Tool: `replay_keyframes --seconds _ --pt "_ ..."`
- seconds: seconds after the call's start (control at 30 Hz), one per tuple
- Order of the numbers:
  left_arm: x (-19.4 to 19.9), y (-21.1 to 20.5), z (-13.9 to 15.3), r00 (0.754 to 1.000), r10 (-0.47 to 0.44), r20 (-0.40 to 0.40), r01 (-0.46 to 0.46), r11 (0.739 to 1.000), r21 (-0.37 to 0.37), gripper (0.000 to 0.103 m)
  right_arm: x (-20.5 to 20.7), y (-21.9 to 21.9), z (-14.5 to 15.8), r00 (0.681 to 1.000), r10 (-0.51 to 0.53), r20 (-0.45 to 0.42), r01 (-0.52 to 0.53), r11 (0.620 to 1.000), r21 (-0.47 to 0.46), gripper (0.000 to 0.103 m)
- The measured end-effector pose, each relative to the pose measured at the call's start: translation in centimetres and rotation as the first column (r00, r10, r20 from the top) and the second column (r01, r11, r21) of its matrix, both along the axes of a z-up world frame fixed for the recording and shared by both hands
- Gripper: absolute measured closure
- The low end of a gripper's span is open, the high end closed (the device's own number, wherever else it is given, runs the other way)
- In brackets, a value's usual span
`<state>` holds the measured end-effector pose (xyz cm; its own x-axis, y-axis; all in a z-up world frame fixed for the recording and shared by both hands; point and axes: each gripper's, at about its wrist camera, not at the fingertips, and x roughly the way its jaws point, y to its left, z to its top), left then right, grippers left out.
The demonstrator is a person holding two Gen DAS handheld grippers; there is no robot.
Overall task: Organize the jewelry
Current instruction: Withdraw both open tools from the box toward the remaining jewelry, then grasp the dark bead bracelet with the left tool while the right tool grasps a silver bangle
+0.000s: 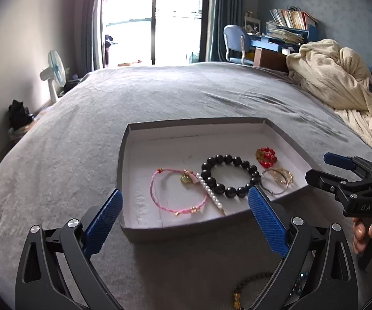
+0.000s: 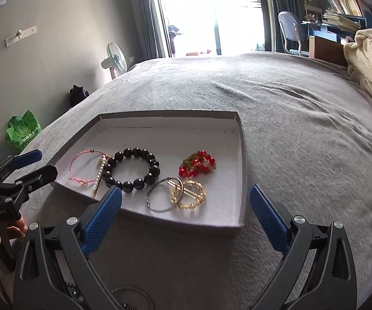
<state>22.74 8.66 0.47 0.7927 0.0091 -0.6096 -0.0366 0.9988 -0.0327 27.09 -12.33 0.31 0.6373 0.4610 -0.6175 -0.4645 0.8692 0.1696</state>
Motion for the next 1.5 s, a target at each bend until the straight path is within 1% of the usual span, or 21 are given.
replay_keyframes --seconds 0.57,0.8,0.93,1.1,1.17,1.33,1.4,1.5 --pt "-4.6 -0.8 -0.7 1.000 0.000 -0.016 0.000 1.000 -0.028 0.006 -4.2 -2.1 -0.1 1.000 -0.015 0.006 0.014 0.999 0.034 0.006" --pt "-6.7 -1.7 -1.3 0.999 -0.025 -0.032 0.024 0.999 -0.025 0.006 -6.3 -2.8 -0.5 1.000 -0.017 -0.007 0.017 0.999 0.034 0.005" --pt "-7.5 -2.1 -1.6 0.998 -0.041 -0.041 0.040 0.999 -0.037 0.006 -7.3 -2.9 -0.7 1.000 -0.004 -0.014 0.005 1.000 0.030 0.005" --pt "-8.1 -2.6 -1.8 0.996 -0.078 -0.042 0.075 0.995 -0.073 0.006 -8.4 -2.8 -1.0 0.999 0.030 -0.026 -0.029 0.999 0.031 0.006" --pt "-8.3 -2.9 -1.9 0.995 -0.088 -0.047 0.085 0.994 -0.069 0.006 -8.8 -2.7 -1.2 0.999 0.042 -0.031 -0.041 0.999 0.036 0.005" --pt "-8.3 -3.6 -2.5 0.991 -0.115 -0.074 0.109 0.991 -0.072 0.006 -9.4 -2.6 -1.7 0.997 0.055 -0.049 -0.054 0.998 0.039 0.005" --pt "-8.1 -3.7 -2.9 0.986 -0.134 -0.098 0.125 0.987 -0.097 0.006 -9.6 -2.5 -1.9 0.997 0.061 -0.055 -0.059 0.998 0.037 0.005" --pt "-7.8 -4.2 -3.3 0.981 -0.153 -0.118 0.143 0.986 -0.084 0.009 -9.6 -2.1 -2.3 0.994 0.080 -0.073 -0.078 0.997 0.025 0.006"
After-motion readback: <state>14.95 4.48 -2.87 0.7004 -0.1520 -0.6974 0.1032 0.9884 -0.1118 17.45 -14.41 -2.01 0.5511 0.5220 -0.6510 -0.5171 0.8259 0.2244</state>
